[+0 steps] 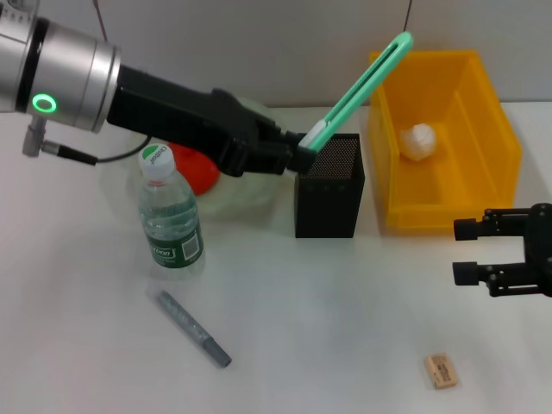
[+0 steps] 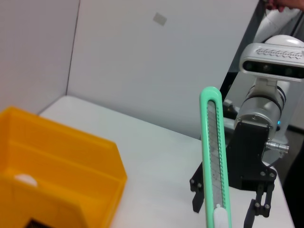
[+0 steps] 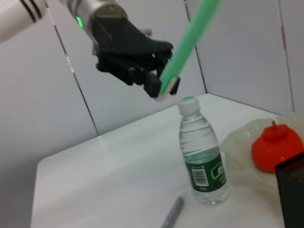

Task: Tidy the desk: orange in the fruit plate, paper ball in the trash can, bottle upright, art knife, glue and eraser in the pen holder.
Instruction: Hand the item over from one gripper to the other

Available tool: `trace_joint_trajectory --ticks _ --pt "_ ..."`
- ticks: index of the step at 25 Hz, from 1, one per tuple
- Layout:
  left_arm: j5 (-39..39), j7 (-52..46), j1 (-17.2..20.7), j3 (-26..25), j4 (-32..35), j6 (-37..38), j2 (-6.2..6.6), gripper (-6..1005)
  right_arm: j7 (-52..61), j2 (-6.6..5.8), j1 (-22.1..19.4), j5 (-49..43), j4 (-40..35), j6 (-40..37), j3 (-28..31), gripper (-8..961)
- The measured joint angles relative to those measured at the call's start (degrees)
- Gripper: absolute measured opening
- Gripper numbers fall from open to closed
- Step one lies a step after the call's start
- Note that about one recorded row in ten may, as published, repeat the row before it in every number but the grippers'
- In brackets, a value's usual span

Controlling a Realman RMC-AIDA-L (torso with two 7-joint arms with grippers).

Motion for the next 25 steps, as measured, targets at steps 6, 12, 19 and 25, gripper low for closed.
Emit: trace_joint_trajectory --ticks 6,12,19,25 --pt "-6.2 7.9 1.4 0.1 0.4 -3.0 -0.58 203 0.0 0.67 0.6 0.0 0.3 1.2 -0.2 718" --pt "-19.8 18.1 7.2 6.4 -1.3 -12.2 -0.75 204 0.3 0.77 0.6 -0.1 0.3 1.3 0.0 718" --pt "-31.2 29.9 12.5 15.0 -4.3 -21.9 -0.86 205 0.4 0.77 0.6 -0.3 0.3 1.3 0.1 718" --pt "-46.5 44.8 15.8 22.0 -15.0 -28.2 -0.96 206 0.4 0.77 0.4 -0.5 0.1 1.0 0.3 718"
